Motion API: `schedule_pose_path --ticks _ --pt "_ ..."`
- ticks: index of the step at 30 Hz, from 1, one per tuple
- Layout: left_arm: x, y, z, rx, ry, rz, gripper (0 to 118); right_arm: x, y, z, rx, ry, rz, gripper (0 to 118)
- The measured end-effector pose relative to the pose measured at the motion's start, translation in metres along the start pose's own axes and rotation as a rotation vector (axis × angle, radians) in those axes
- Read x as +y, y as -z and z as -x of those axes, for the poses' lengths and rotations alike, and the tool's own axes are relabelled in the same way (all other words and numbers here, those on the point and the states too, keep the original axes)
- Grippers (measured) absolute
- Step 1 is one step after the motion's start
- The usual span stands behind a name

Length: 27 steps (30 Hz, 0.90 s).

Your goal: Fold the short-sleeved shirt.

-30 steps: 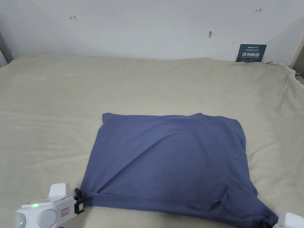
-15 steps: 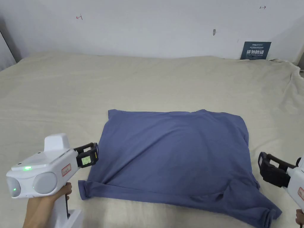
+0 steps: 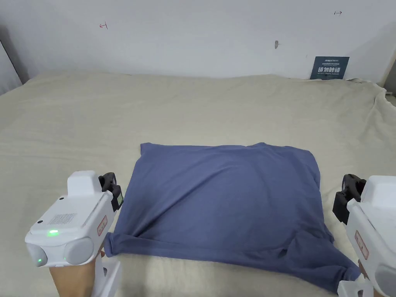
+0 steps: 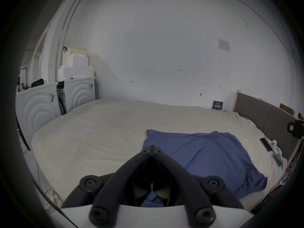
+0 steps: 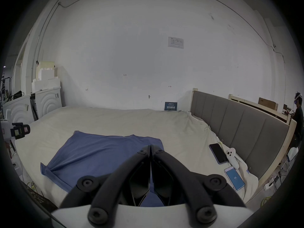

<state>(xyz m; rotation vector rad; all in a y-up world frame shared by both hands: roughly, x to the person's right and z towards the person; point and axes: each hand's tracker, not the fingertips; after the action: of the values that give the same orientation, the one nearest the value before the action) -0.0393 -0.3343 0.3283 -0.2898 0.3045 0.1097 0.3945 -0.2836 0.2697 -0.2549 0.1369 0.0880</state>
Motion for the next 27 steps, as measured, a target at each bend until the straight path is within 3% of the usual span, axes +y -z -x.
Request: schedule_pose_path --ticks 6,14,17,19,22,24,27 --pt "-0.002 0.006 0.004 -0.022 0.011 0.072 0 -0.003 0.004 -0.006 0.014 0.009 0.002 0" --pt "-0.012 0.040 0.018 0.000 -0.012 0.326 1 -0.008 0.009 -0.011 0.027 0.027 0.017 0" --pt "-0.026 0.054 0.027 0.016 -0.046 0.441 22 -0.012 0.012 -0.014 0.027 0.034 0.031 0" --pt "-0.038 0.064 0.034 0.027 -0.081 0.504 64 -0.014 0.014 -0.016 0.025 0.037 0.041 0" --pt "-0.054 0.078 0.043 0.098 -0.134 0.589 79 -0.014 0.011 -0.010 0.020 0.036 0.057 0" --pt "-0.065 0.083 0.047 0.114 -0.138 0.626 96 -0.016 0.013 -0.010 0.016 0.033 0.066 0" --pt "-0.079 0.090 0.051 0.115 -0.130 0.661 96 -0.020 0.016 -0.013 0.014 0.034 0.082 0"
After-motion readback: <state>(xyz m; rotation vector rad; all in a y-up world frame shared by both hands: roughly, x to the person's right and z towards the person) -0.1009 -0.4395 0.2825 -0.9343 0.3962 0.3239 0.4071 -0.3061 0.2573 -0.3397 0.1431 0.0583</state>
